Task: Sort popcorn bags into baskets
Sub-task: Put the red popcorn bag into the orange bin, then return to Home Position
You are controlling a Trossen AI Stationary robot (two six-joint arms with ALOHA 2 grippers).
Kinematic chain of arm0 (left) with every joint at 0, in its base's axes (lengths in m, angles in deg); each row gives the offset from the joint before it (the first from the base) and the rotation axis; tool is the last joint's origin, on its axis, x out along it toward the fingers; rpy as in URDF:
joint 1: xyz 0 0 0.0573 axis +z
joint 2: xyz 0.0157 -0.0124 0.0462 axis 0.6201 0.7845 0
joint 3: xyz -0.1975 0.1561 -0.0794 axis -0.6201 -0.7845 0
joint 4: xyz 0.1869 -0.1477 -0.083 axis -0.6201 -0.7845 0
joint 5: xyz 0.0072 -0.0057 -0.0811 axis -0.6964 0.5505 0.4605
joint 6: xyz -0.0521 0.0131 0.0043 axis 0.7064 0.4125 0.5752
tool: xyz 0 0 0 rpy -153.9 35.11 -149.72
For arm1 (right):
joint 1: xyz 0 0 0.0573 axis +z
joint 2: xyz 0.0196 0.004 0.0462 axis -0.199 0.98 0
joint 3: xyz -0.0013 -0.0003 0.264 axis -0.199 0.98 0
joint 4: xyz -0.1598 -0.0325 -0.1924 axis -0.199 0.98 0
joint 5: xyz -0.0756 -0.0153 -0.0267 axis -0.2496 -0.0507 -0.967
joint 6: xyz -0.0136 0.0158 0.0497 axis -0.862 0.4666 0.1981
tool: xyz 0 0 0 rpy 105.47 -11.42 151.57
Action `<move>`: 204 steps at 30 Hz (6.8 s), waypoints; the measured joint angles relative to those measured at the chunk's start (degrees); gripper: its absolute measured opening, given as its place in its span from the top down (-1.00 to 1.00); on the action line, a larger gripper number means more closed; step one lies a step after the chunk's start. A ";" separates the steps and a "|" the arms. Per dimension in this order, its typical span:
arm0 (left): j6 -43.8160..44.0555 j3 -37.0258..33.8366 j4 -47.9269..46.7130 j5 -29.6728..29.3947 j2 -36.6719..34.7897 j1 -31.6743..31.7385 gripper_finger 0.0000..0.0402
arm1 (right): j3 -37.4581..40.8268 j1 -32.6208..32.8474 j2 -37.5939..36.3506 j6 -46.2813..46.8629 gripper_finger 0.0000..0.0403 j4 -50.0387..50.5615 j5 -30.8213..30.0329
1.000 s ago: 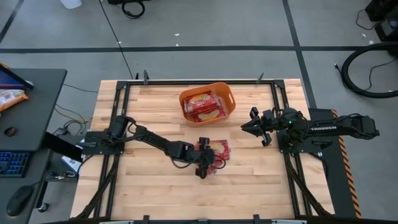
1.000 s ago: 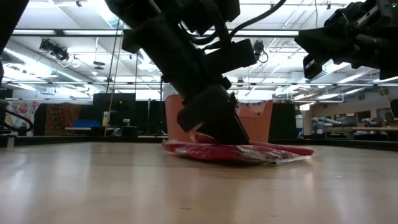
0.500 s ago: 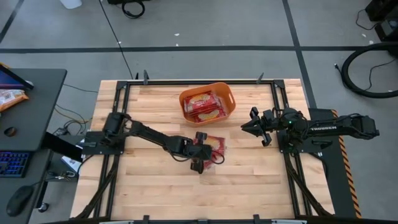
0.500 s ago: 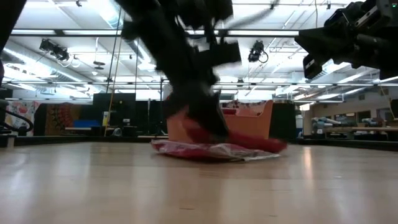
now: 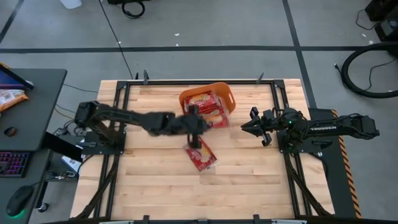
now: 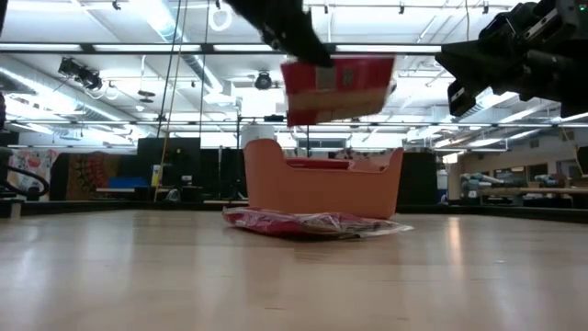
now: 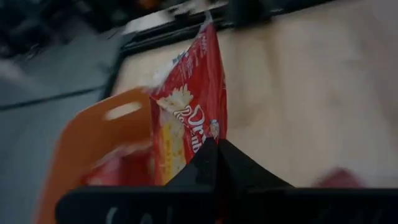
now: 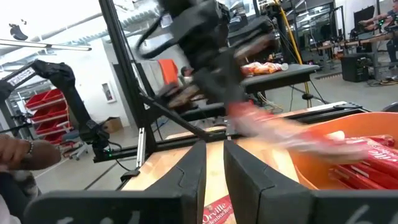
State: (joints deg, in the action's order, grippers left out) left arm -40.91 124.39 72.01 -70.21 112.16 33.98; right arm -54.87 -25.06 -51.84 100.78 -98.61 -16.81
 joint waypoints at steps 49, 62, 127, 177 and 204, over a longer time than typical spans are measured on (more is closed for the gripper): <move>-17.66 -16.64 2.88 11.45 6.61 -11.57 0.17 | 0.00 0.00 -0.01 0.00 0.69 0.00 0.02; -23.96 -23.27 10.14 8.55 6.61 -10.51 0.17 | 0.00 0.00 -0.01 0.00 0.69 0.00 0.02; -2.67 -1.55 -5.31 4.38 0.82 16.97 0.32 | 0.00 0.00 0.39 -0.01 0.69 0.00 0.02; -9.64 3.67 -7.68 21.63 4.09 22.50 0.39 | 0.00 0.00 0.37 -0.02 0.69 -0.08 0.02; 4.55 -28.74 12.75 6.95 -25.07 10.26 0.67 | -0.19 0.00 0.39 13.00 0.69 -4.65 -1.51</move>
State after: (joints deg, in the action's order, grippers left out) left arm -36.36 95.65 84.76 -63.25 87.09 44.24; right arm -55.06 -25.06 -51.45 113.78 -103.26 -18.32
